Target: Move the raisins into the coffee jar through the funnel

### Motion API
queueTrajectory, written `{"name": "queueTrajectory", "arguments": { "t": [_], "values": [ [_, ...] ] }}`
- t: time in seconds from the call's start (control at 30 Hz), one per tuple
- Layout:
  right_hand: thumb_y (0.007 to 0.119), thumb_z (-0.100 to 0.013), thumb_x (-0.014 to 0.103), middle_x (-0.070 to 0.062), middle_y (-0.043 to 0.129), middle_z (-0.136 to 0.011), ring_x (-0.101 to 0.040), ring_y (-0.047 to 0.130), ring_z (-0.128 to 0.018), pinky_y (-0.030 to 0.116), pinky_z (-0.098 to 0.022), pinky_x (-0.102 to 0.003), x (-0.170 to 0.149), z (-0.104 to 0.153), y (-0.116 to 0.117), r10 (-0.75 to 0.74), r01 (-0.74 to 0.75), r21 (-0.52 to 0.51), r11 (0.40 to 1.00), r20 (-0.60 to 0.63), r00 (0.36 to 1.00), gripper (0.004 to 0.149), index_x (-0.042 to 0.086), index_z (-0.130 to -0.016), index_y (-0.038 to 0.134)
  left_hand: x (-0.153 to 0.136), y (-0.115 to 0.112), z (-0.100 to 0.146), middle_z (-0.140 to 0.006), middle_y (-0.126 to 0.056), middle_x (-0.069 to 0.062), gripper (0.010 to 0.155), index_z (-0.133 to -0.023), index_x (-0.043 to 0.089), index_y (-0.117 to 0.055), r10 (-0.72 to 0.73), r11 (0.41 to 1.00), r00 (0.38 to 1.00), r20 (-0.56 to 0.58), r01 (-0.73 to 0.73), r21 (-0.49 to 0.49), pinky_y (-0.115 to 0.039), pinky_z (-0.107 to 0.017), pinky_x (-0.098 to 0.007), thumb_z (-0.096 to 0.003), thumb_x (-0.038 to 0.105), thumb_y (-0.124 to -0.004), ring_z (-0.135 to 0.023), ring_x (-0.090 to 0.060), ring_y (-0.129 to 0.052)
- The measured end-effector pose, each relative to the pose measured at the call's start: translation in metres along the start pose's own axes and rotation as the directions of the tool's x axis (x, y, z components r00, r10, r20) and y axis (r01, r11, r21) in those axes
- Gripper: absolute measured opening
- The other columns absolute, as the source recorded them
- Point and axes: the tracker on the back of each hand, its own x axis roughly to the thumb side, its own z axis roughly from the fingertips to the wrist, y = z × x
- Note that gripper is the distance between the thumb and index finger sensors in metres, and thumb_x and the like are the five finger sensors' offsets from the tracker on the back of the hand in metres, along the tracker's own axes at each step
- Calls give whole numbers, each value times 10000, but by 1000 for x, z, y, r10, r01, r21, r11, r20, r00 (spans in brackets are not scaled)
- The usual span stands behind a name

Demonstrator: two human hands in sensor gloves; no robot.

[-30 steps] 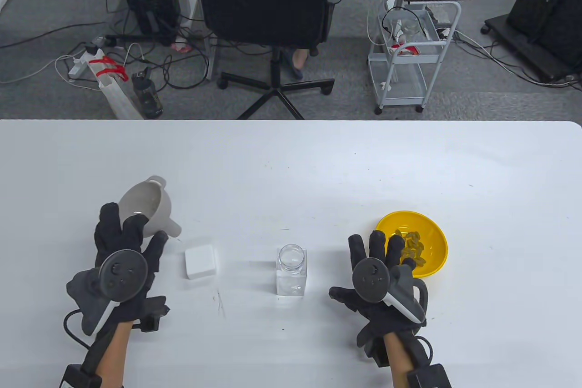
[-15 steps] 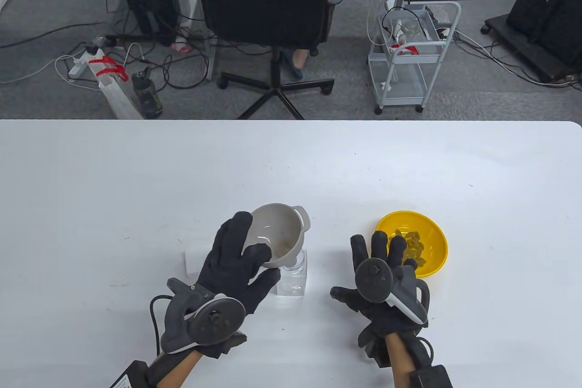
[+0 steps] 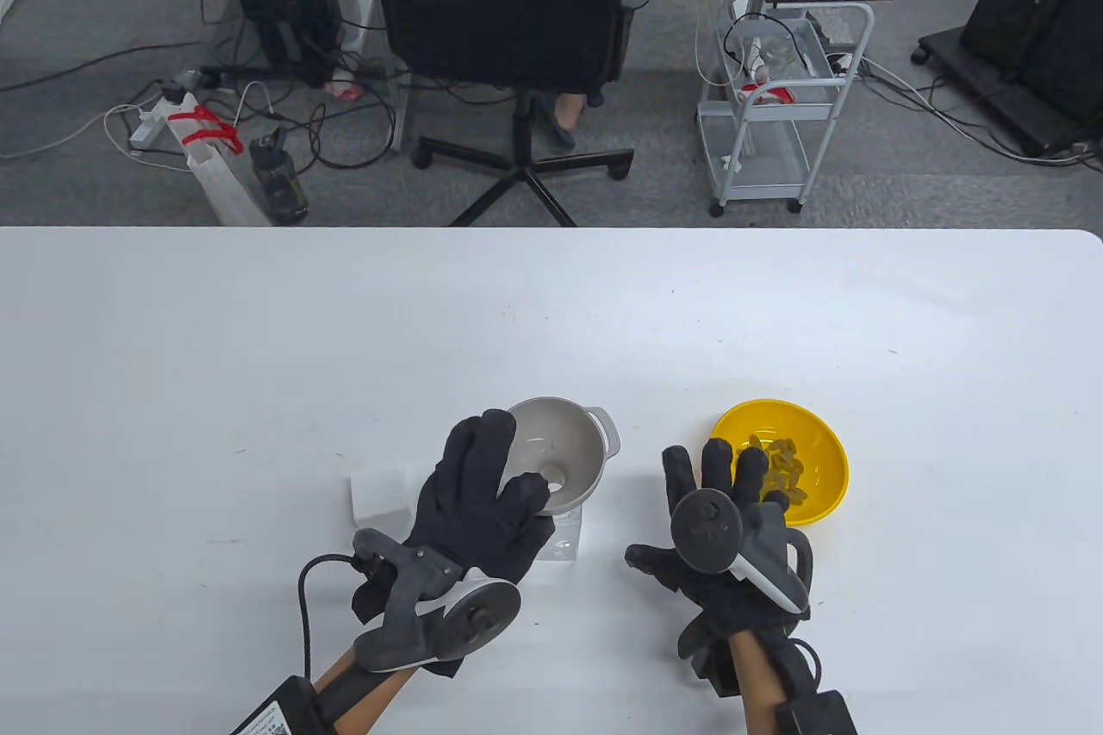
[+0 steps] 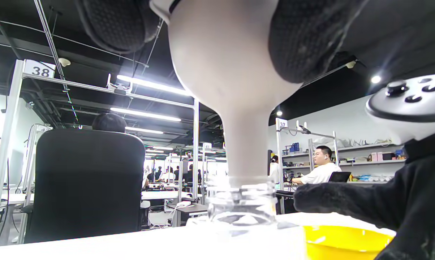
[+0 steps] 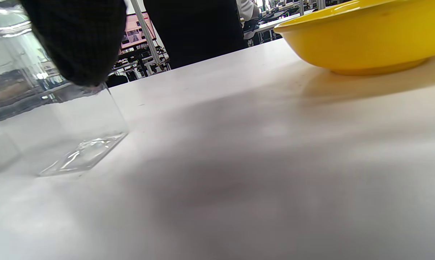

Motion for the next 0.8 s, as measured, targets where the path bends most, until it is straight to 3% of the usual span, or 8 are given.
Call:
{"name": "queueTrajectory", "arguments": {
  "t": [0.57,0.8],
  "values": [
    [807,-506,604,-345,-65,-1116,-684,-46,-951,200,-638,-863,1,-1,1,3,-3,4,1000,1,1000,1089,138,-1142,56,5,-29,4,-1267,-343,-266,483,-999,306,-573,-75,993,995,59,79,-82,-580,-749,-636,-603,445,-813,-1092,-565,-511],
    [807,-506,604,-345,-59,-1116,-684,-44,-952,201,-639,-863,0,-1,1,-1,1,2,1000,3,1000,1090,138,-1141,54,0,-29,7,-1279,-291,-267,604,-1100,342,-479,-51,991,997,66,59,-124,-537,-758,-658,-605,480,-795,-1112,-564,-470]
  ]
}}
